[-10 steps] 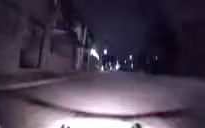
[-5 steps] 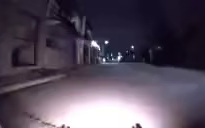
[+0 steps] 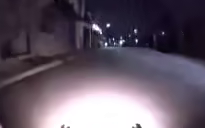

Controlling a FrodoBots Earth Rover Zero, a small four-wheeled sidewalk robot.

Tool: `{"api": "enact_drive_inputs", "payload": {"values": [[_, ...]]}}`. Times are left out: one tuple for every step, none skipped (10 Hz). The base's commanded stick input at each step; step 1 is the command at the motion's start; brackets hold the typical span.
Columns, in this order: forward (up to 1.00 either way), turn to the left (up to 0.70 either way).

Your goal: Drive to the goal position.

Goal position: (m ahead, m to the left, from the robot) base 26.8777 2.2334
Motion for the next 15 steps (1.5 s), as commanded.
{"api": "enact_drive_inputs", "payload": {"values": [[1.00, -0.40], [1.00, -0.26], [1.00, -0.01], [1.00, 0.00], [1.00, 0.00], [1.00, 0.00], [1.00, 0.00], [1.00, 0.00], [1.00, 0.00], [1.00, 0.00], [1.00, 0.00], [1.00, 0.00], [1.00, 0.00], [1.00, 0.00], [1.00, 0.00]]}}
